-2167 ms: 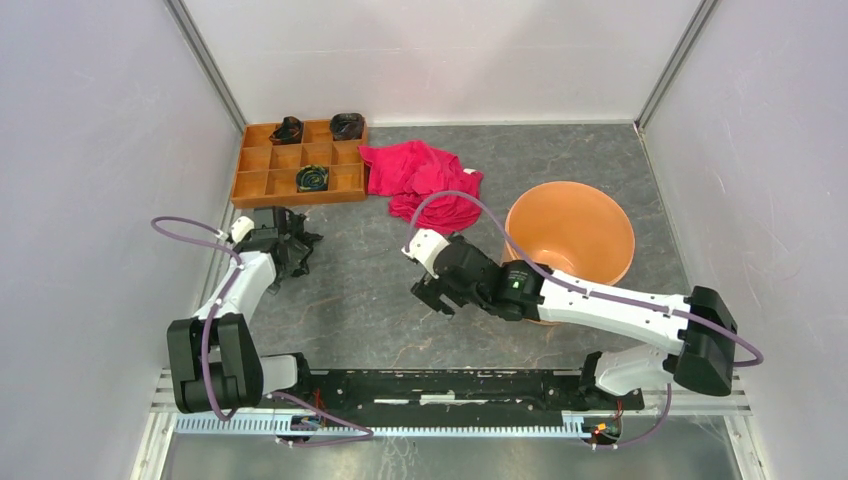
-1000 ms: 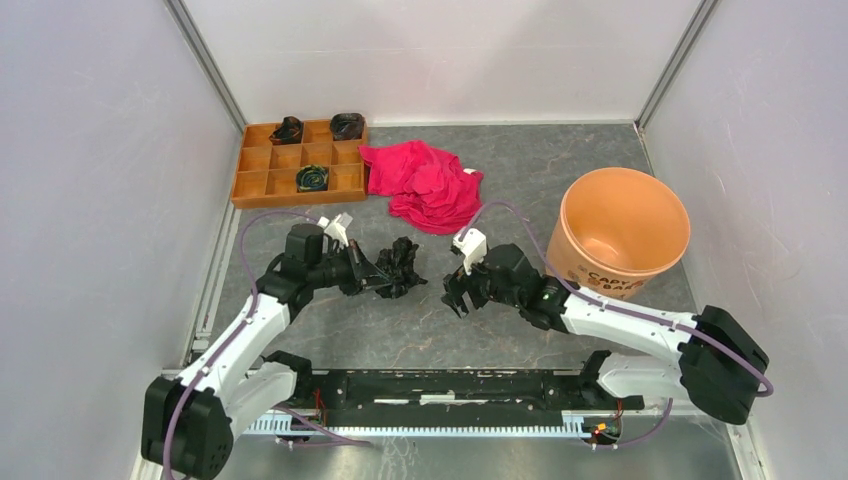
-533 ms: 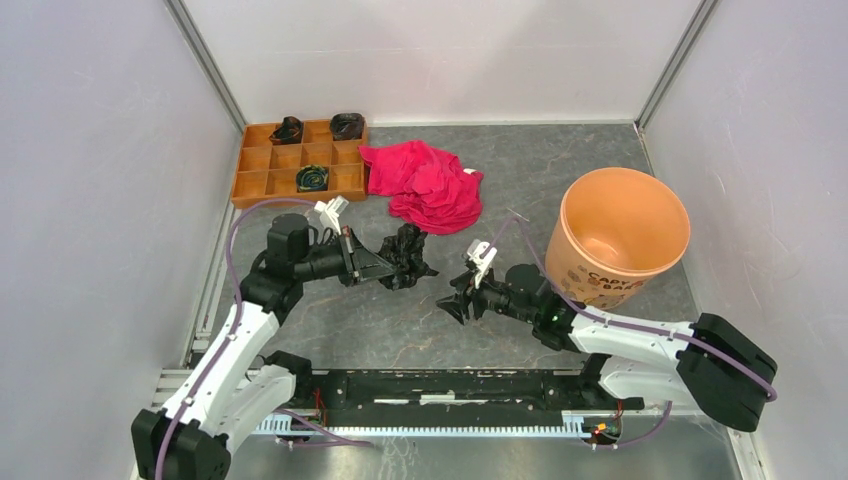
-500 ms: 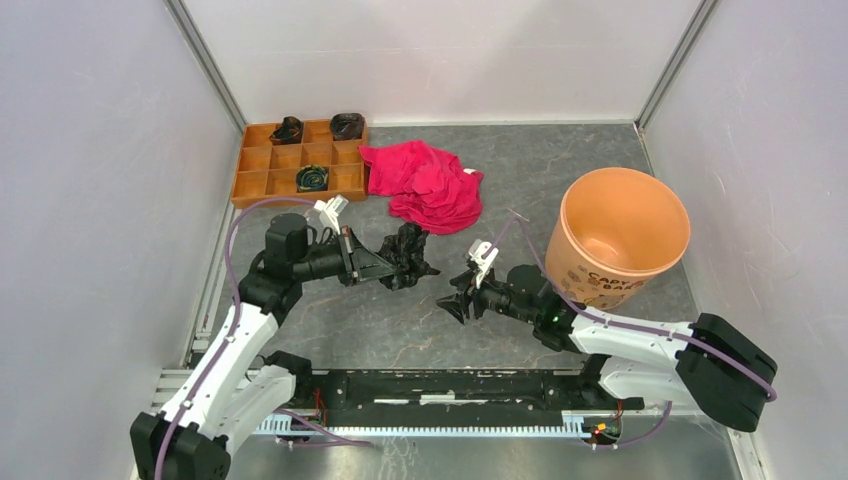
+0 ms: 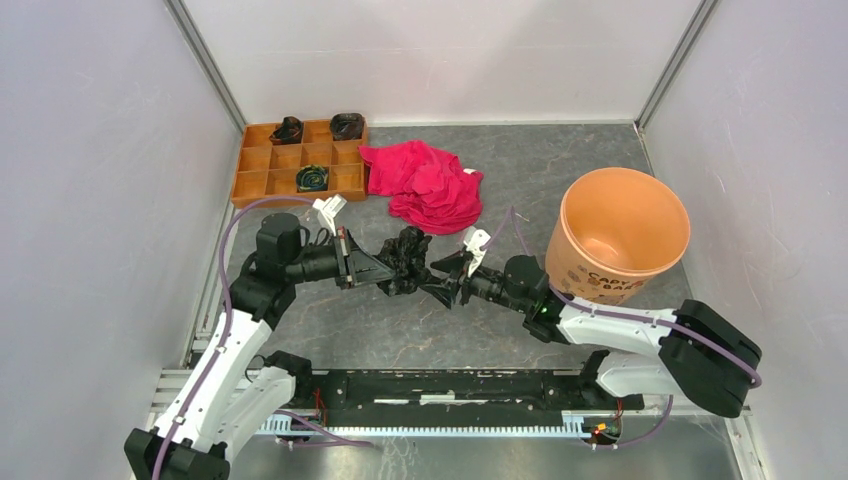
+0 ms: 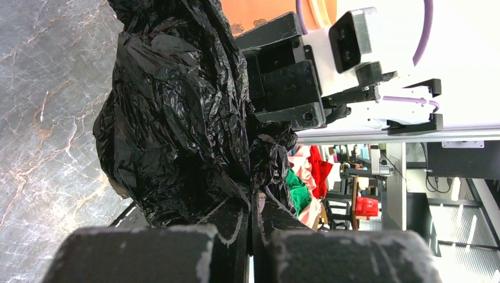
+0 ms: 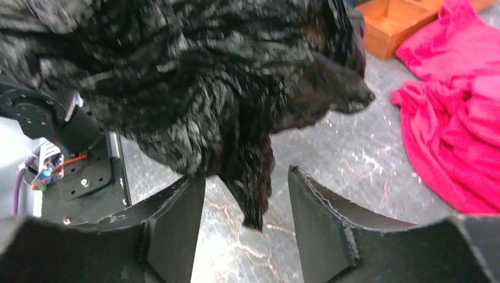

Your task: Put the trash bags into the trash bin

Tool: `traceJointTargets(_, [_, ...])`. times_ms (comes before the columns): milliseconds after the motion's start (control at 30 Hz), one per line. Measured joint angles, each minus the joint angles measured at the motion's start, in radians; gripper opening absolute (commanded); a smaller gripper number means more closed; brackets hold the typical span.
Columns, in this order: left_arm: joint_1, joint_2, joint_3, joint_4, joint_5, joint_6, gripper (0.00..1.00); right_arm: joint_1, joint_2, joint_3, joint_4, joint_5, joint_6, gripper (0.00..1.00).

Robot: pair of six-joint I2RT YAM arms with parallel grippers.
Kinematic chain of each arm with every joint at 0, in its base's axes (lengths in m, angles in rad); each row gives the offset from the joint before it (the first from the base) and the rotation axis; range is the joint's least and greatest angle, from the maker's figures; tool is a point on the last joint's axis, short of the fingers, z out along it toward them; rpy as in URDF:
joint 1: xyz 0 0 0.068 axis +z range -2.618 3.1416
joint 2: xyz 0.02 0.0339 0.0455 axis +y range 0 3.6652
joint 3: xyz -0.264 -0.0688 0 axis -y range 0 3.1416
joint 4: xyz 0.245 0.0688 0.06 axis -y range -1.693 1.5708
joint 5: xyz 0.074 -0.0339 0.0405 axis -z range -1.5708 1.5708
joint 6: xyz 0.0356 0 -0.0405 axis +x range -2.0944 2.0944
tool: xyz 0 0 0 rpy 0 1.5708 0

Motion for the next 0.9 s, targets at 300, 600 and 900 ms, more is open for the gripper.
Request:
traceJointTargets(300, [0.0, 0.0, 0.035, -0.003, 0.003, -0.016, 0.05, 0.0, 0.036, 0.051, 0.024, -0.024, 0.007, 0.0])
traceJointTargets(600, [0.0, 0.109, 0.213, -0.057, -0.155, 0.045, 0.24, 0.023, -0.005, -0.004, -0.13, -0.12, 0.167, 0.0])
traceJointTargets(900, [0.0, 0.226, 0.228, -0.156, -0.533, 0.138, 0.02, -0.005, -0.047, 0.078, -0.544, -0.053, 0.293, 0.0])
